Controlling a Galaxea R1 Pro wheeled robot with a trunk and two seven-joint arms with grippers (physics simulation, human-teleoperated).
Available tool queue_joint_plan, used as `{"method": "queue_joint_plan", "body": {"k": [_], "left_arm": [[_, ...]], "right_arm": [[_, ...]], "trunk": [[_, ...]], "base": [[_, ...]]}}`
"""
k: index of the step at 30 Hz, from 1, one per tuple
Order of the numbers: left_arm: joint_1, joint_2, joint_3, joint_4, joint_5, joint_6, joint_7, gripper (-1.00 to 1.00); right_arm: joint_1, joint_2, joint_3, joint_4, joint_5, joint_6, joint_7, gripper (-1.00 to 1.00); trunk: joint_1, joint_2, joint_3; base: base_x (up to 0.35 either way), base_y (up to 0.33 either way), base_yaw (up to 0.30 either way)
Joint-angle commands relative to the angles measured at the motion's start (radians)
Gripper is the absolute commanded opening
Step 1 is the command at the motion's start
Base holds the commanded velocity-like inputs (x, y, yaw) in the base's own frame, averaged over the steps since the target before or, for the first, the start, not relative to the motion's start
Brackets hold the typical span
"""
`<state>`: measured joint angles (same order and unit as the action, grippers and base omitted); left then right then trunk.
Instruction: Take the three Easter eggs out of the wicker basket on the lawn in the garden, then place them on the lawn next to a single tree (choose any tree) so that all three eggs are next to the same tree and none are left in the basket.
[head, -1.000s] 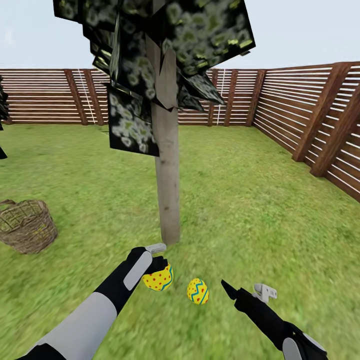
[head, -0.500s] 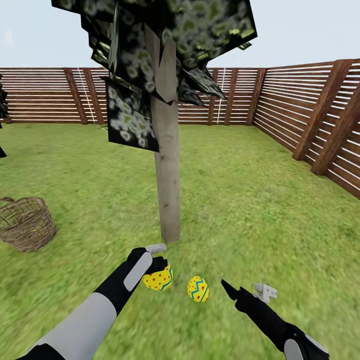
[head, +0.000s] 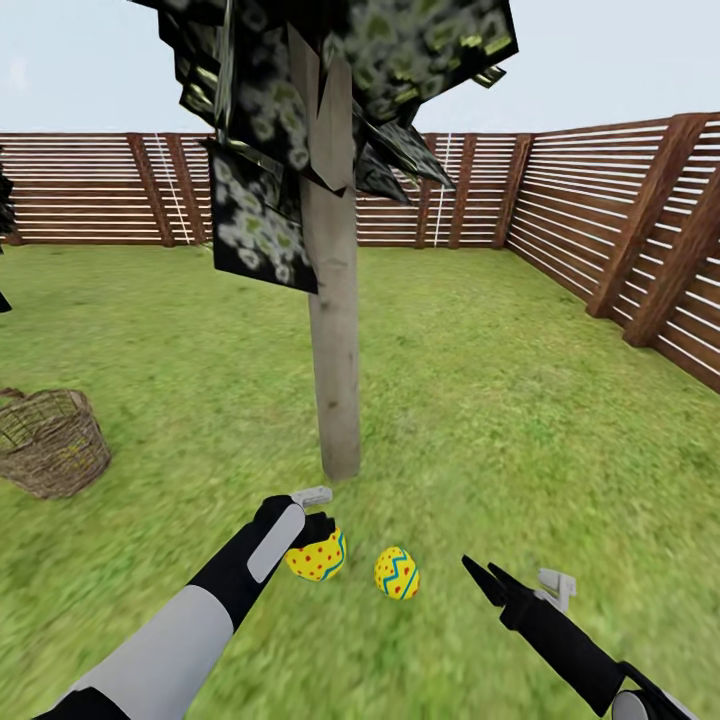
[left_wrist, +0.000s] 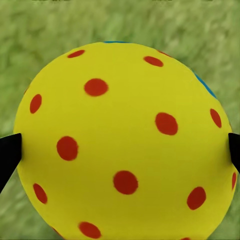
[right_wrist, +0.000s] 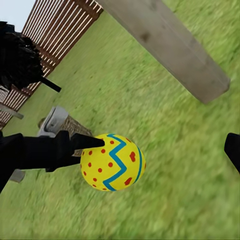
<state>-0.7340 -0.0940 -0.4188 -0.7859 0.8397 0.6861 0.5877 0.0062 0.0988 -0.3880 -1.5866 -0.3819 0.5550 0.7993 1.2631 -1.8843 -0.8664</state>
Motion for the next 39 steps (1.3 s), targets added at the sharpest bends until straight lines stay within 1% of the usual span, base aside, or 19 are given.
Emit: {"method": "queue_joint_plan", "body": {"k": [1,4,9,12,28,39], "left_arm": [[-0.001,0.0,-0.003,-0.001,0.01,-0.003,0.011,-1.0],[-0.001,0.0,-0.004,0.0,0.01,-0.015,0.011,-1.0],[-0.001,-0.001,-0.03,-0.001,0.01,-0.022,0.011,-1.0],[-0.001,0.0,-0.036,-0.001,0.011,-0.024,0.011,-1.0],[-0.001,0.002,-0.04,-0.001,0.011,-0.025,0.009,-1.0],[-0.001,0.002,-0.045,-0.003,0.011,-0.025,0.009,-1.0]], "right_arm": [[0.0,0.001,-0.001,-0.001,-0.006,0.008,0.001,1.0],[0.0,0.001,0.001,0.0,-0.006,0.01,0.001,1.0],[0.0,0.001,-0.001,0.0,-0.005,0.011,0.001,1.0],[0.0,0.001,0.004,0.0,-0.004,0.012,-0.001,1.0],[-0.001,0.001,0.012,0.0,0.011,0.013,-0.012,1.0],[-0.004,0.001,0.012,0.0,0.012,0.013,-0.014,1.0]], "trunk": [[0.004,-0.008,-0.004],[0.015,-0.029,-0.013],[0.035,-0.064,-0.029],[0.046,-0.085,-0.038],[0.107,-0.197,-0.088],[0.15,-0.274,-0.123]], "base": [[0.0,0.0,0.0],[0.0,0.0,0.0],[0.0,0.0,0.0],[0.0,0.0,0.0],[0.0,0.0,0.0],[0.0,0.0,0.0]]}}
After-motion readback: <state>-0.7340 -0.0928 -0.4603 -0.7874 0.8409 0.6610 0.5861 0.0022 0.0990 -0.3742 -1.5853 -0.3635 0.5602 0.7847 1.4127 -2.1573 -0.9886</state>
